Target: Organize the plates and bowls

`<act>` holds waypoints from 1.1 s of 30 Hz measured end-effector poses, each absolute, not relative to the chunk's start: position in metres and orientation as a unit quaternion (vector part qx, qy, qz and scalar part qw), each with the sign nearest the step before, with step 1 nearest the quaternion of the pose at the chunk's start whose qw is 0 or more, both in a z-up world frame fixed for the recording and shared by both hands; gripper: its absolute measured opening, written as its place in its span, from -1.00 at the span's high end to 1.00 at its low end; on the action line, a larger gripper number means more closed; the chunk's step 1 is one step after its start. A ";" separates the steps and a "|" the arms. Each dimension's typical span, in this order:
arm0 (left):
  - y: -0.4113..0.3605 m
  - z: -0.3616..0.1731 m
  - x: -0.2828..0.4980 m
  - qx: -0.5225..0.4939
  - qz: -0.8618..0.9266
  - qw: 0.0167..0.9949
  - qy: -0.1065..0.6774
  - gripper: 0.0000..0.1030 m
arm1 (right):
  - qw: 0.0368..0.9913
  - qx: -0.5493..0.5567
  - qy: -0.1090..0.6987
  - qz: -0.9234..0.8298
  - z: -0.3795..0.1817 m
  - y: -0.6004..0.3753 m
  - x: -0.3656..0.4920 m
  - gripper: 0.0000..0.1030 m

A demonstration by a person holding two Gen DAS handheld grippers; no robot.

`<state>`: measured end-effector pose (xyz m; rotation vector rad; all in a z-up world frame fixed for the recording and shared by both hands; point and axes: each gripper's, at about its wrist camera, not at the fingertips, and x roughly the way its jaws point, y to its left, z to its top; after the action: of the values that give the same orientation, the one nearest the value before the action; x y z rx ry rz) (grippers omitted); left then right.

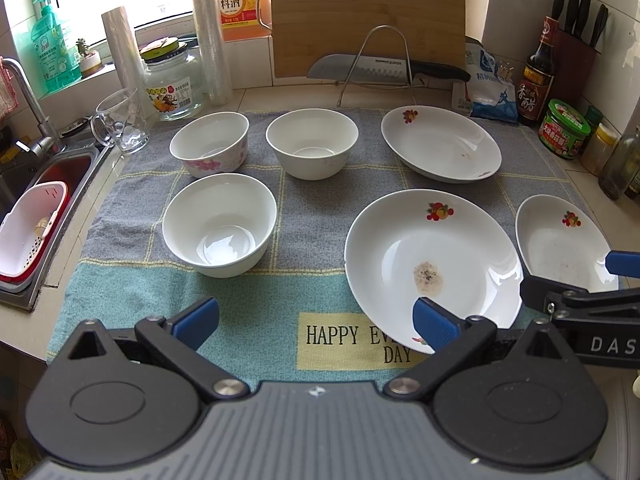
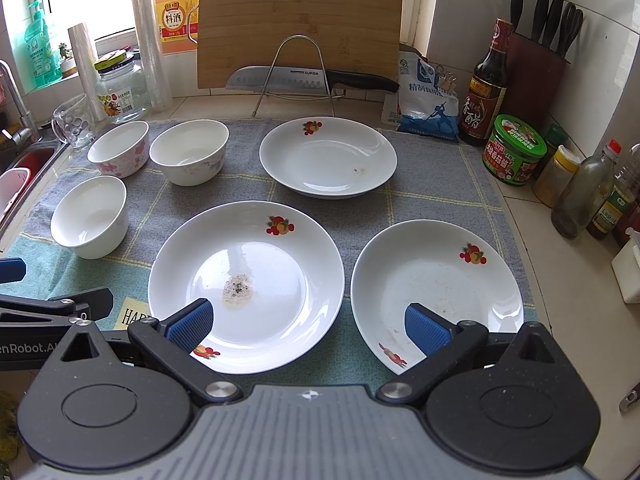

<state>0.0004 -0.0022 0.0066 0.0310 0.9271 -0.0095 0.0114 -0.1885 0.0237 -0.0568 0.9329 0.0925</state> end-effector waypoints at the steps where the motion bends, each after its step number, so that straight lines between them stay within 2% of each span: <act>1: -0.002 0.006 0.000 0.015 -0.004 0.894 0.447 -0.98 | 0.892 -0.027 0.449 0.045 0.025 -0.190 0.012 -1.00; 18: -0.007 0.010 0.005 0.018 -0.014 0.894 0.447 -0.98 | 0.893 -0.029 0.447 0.038 0.026 -0.192 0.012 -1.00; 33: 0.006 0.007 0.010 0.004 -0.090 0.909 0.406 -0.98 | 0.917 -0.041 0.396 0.023 0.034 -0.186 0.000 -1.00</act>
<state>0.0103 0.0060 0.0068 0.0088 0.8373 -0.1858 0.0003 -0.1856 0.0336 -0.0833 0.8142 0.0470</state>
